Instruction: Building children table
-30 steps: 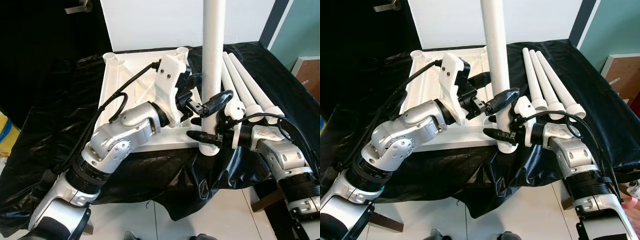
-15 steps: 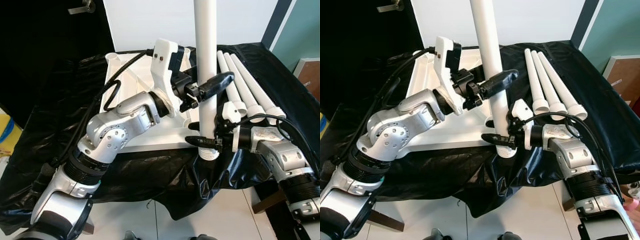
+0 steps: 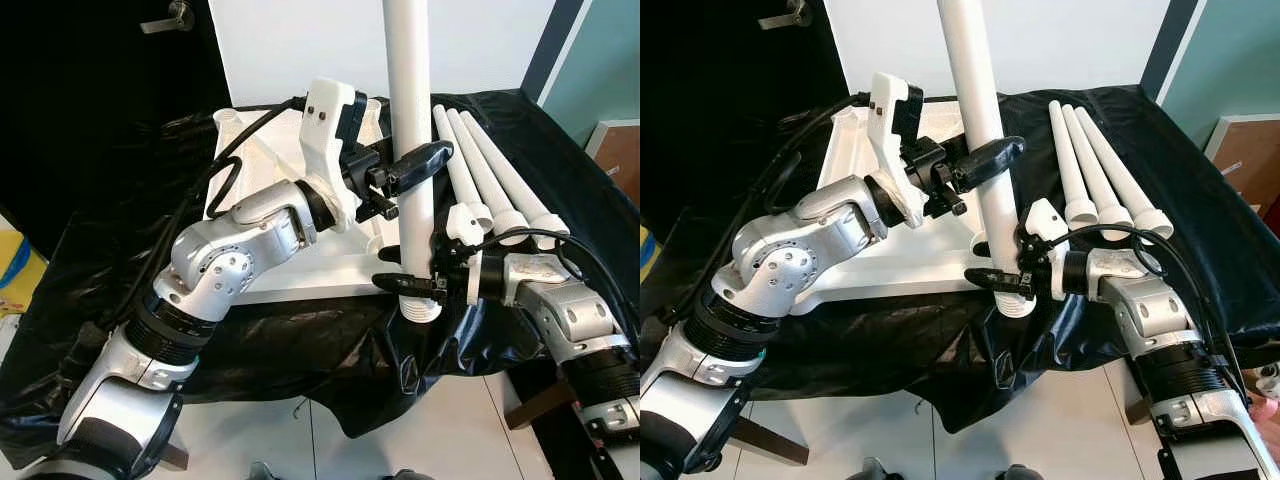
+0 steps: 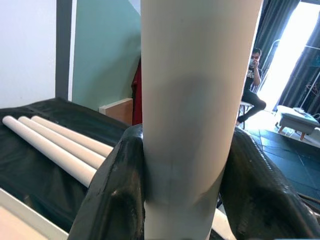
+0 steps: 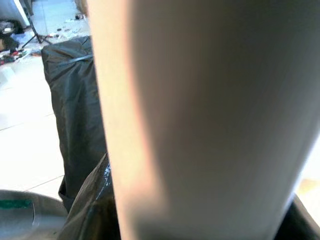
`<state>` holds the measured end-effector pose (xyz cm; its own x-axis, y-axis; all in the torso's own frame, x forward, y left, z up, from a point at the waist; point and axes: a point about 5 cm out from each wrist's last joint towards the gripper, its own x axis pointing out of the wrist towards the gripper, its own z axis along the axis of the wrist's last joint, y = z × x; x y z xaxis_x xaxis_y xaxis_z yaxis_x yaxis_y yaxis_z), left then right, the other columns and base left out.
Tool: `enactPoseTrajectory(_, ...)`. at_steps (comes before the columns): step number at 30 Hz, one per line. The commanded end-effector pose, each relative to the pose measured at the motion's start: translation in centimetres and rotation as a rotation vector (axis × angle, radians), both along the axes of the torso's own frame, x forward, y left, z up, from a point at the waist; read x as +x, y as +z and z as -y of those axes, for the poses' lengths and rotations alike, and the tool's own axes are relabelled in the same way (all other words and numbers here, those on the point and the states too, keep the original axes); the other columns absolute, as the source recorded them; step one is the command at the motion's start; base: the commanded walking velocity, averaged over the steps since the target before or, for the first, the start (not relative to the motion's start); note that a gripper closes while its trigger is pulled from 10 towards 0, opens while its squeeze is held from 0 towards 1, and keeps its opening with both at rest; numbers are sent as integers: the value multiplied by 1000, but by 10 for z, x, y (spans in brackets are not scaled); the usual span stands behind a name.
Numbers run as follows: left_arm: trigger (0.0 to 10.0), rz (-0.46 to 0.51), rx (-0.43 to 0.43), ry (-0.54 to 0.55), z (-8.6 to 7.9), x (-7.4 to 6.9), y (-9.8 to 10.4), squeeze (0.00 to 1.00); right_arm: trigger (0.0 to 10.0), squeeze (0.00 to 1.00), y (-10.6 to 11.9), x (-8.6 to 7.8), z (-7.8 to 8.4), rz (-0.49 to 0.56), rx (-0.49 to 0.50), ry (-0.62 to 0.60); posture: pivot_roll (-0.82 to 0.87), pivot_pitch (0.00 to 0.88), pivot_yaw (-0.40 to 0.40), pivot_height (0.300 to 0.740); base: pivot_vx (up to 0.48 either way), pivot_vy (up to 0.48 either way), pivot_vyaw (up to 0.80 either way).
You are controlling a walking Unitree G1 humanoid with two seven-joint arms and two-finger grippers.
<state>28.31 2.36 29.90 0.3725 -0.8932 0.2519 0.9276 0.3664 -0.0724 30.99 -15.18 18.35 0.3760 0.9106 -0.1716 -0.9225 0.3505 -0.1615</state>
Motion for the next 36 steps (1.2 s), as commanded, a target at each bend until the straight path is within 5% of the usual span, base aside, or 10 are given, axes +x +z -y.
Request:
enactPoseTrajectory(1, 10000, 174, 47, -472, 5, -24, 5, 0, 10000, 0, 8, 2, 1, 37, 25, -18, -137, 24, 27, 740, 0, 0, 0)
enactPoseTrajectory(2, 10000, 163, 51, -439, 5, -21, 7, 0, 10000, 1000, 11, 5, 0, 52, 49, -41, -137, 23, 27, 740, 0, 0, 0)
enactPoseTrajectory(15, 10000, 136, 78, -111, 8, 7, 27, 0, 10000, 1000, 21, 21, -4, 150, 156, -302, -133, 38, 27, 740, 0, 0, 0)
enactPoseTrajectory(16, 10000, 149, 97, -46, 9, 11, 28, 0, 10000, 416, 19, 24, -6, 160, 168, -376, -132, 45, 27, 740, 0, 0, 0)
enactPoseTrajectory(18, 10000, 160, 111, 1, 9, 15, 28, 0, 10000, 416, 17, 26, -7, 167, 177, -428, -131, 48, 26, 740, 0, 0, 0)
enactPoseTrajectory(19, 10000, 158, 110, 33, 10, 17, 29, 0, 10000, 0, 15, 28, -9, 171, 184, -474, -127, 53, 26, 740, 0, 0, 0)
enactPoseTrajectory(36, 10000, 159, 72, 228, 29, 31, 38, 0, 10000, 0, 9, 33, -59, 223, 309, -819, -126, 86, 38, 740, 0, 0, 0)
